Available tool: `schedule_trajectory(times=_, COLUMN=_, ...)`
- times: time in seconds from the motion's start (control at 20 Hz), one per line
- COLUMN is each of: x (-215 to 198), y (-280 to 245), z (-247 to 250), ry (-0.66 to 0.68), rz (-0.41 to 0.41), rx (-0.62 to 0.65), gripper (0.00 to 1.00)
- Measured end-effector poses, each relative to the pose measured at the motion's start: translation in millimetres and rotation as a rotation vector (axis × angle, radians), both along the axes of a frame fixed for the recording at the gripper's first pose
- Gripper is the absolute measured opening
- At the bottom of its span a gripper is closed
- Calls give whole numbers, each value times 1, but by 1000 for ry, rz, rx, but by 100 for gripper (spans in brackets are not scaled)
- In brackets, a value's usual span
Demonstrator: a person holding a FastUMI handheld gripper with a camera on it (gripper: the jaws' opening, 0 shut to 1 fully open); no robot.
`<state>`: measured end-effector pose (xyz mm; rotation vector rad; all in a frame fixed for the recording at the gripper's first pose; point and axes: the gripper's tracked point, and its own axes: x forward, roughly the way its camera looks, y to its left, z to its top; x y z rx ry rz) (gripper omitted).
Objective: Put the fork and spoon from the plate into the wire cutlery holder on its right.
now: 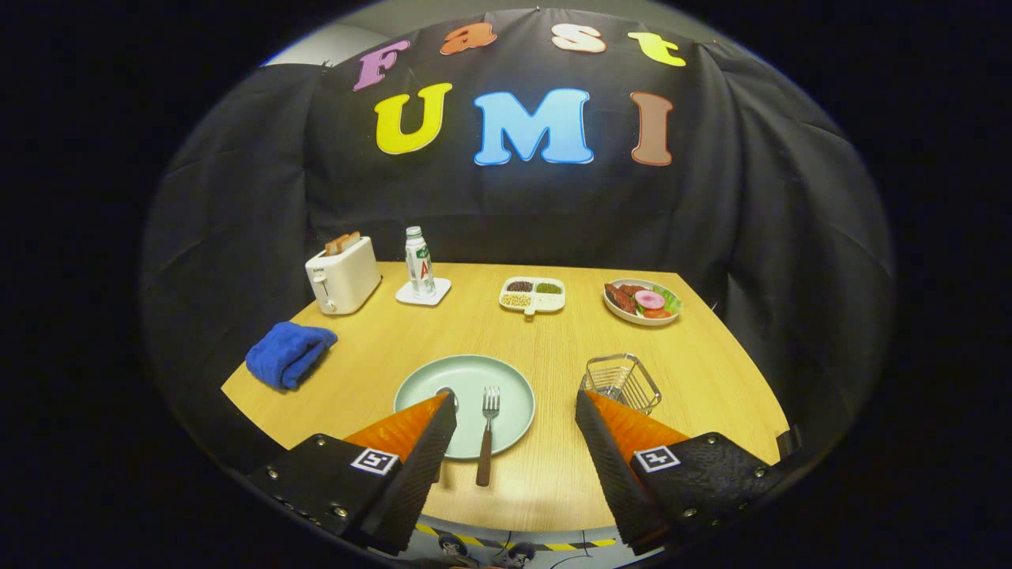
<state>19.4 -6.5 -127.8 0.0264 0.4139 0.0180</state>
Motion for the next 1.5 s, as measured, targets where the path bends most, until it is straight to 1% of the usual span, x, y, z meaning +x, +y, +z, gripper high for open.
schedule_trajectory(times=0.2, x=5, y=9, z=-42, ry=126, rz=48, rx=-54, gripper=93)
schedule_trajectory(times=0.4, x=8, y=15, z=-90, ry=271, rz=87, rx=-141, gripper=93)
schedule_trajectory(times=0.45, x=8, y=18, z=-98, ry=293, rz=102, rx=-153, gripper=93)
schedule_trajectory(times=0.55, x=11, y=17, z=-112, ry=329, rz=103, rx=-186, gripper=93)
schedule_trajectory(times=0.6, x=11, y=18, z=-121, ry=351, rz=101, rx=-192, gripper=89)
schedule_trajectory(times=0.7, x=14, y=22, z=-136, ry=397, rz=104, rx=-192, gripper=87)
schedule_trajectory(times=0.75, x=15, y=24, z=-141, ry=419, rz=106, rx=-189, gripper=84)
schedule_trajectory(times=0.85, x=18, y=27, z=-155, ry=465, rz=125, rx=-195, gripper=76)
schedule_trajectory(times=0.9, x=18, y=31, z=-157, ry=479, rz=141, rx=-188, gripper=59)
schedule_trajectory(times=1.0, x=17, y=32, z=-156, ry=479, rz=146, rx=-186, gripper=40)
schedule_trajectory(times=1.05, x=18, y=25, z=-152, ry=464, rz=124, rx=-227, gripper=40)
schedule_trajectory(times=1.1, x=19, y=24, z=-149, ry=459, rz=125, rx=-237, gripper=25)
schedule_trajectory(times=1.15, x=17, y=26, z=-150, ry=468, rz=132, rx=-221, gripper=10)
schedule_trajectory(times=1.3, x=17, y=23, z=-147, ry=470, rz=134, rx=-225, gripper=10)
schedule_trajectory(times=1.35, x=14, y=20, z=-144, ry=470, rz=118, rx=-228, gripper=10)
schedule_trajectory(times=1.4, x=15, y=20, z=-145, ry=485, rz=127, rx=-221, gripper=2)
schedule_trajectory(times=1.5, x=11, y=20, z=-141, ry=530, rz=138, rx=-185, gripper=2)
